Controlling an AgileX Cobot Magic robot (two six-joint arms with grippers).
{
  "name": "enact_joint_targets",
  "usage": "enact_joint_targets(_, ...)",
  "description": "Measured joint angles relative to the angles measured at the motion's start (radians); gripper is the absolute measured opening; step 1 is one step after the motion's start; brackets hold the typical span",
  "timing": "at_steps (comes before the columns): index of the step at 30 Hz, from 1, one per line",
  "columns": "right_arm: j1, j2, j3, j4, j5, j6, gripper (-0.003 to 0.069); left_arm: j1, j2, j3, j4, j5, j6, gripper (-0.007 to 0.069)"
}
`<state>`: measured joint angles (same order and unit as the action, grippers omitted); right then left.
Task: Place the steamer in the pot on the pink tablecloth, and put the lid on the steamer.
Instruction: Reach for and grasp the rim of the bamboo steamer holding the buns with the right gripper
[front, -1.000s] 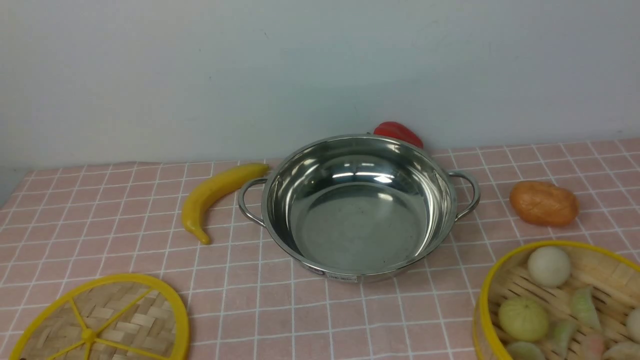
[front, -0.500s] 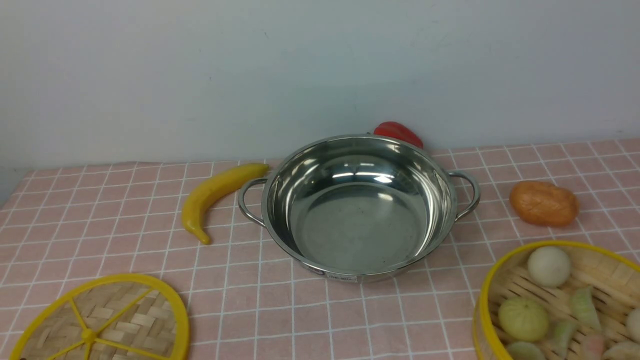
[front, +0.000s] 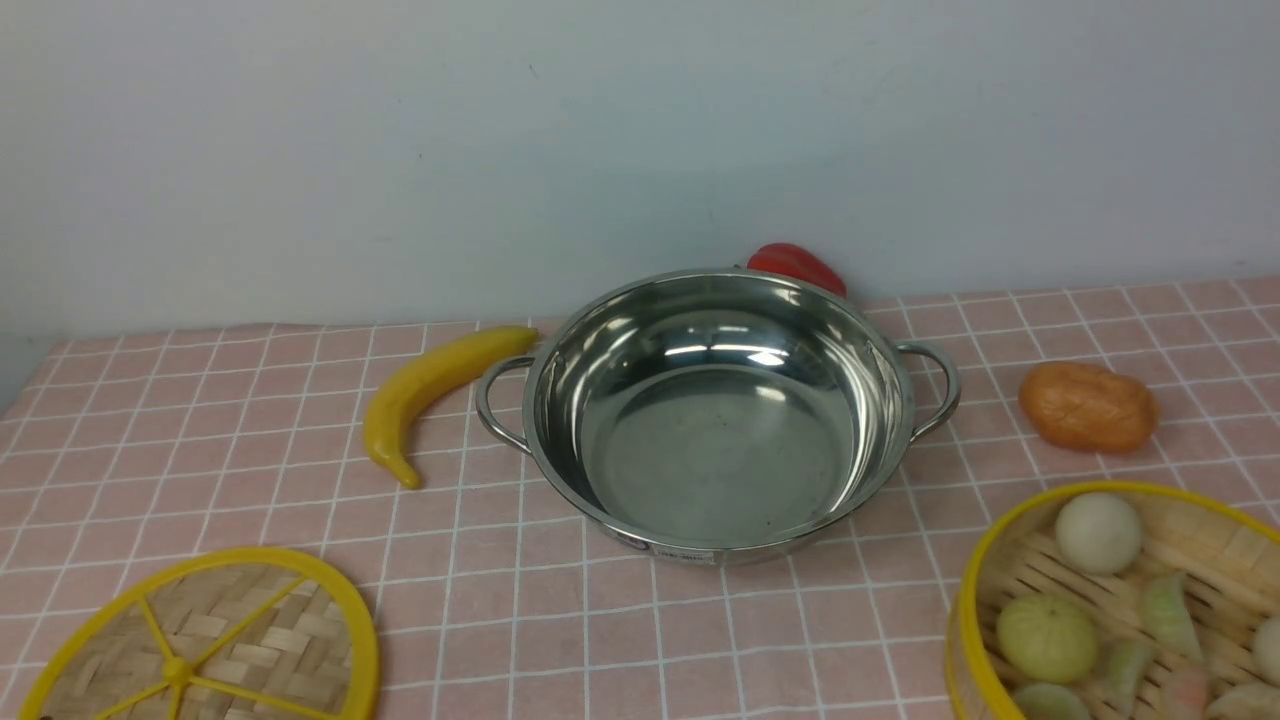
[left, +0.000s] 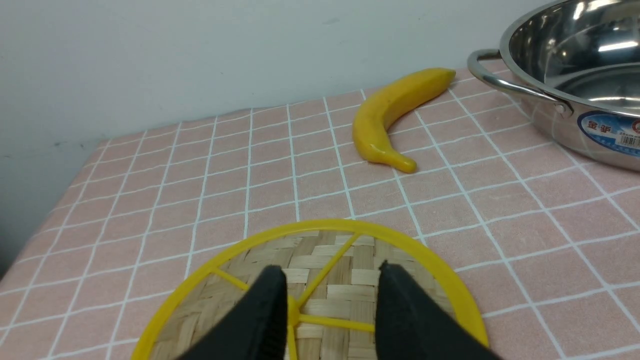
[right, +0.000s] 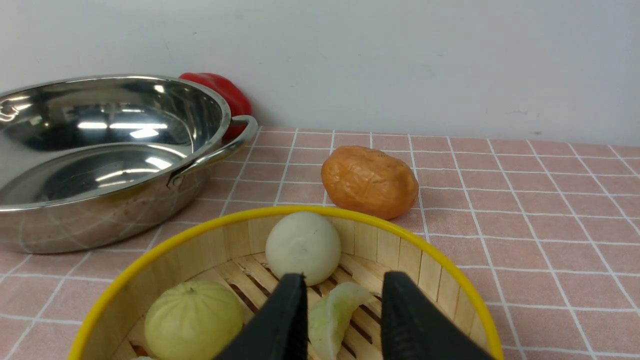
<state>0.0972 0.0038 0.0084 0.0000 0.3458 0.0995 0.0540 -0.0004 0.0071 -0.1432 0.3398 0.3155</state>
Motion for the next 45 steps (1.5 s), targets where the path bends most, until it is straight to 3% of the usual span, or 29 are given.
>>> enact_joint_targets(7, 0.000, 0.000, 0.000, 0.000, 0.000, 0.000, 0.0240, 0.000, 0.000, 0.000, -0.052, -0.024, -0.019, 0.0243)
enact_joint_targets(9, 0.000, 0.000, 0.000, 0.000, 0.000, 0.000, 0.0240, 0.000, 0.000, 0.000, -0.109, -0.043, -0.043, 0.0243)
enact_joint_targets(15, 0.000, 0.000, 0.000, 0.000, 0.000, 0.000, 0.0240, 0.000, 0.000, 0.000, -0.430, -0.132, -0.095, 0.0243)
enact_joint_targets(21, 0.000, 0.000, 0.000, 0.000, 0.000, 0.000, 0.0240, 0.000, 0.000, 0.000, -0.557, -0.204, -0.097, 0.0243)
enact_joint_targets(28, 0.000, 0.000, 0.000, 0.000, -0.001, 0.000, 0.0240, 0.000, 0.000, -0.007, -0.580, -0.258, -0.097, 0.0243)
enact_joint_targets(34, 0.000, 0.000, 0.000, 0.000, -0.013, 0.000, 0.0240, 0.000, 0.004, -0.196, -0.543, -0.167, -0.047, 0.0243)
enact_joint_targets(40, 0.000, 0.000, 0.000, 0.000, -0.017, 0.000, 0.0240, 0.000, 0.116, -0.336, -0.462, 0.012, -0.017, 0.0243)
enact_joint_targets(45, 0.000, 0.000, 0.000, 0.000, -0.017, 0.000, 0.0240, 0.000, 0.320, -0.423, -0.361, 0.290, -0.011, 0.0243)
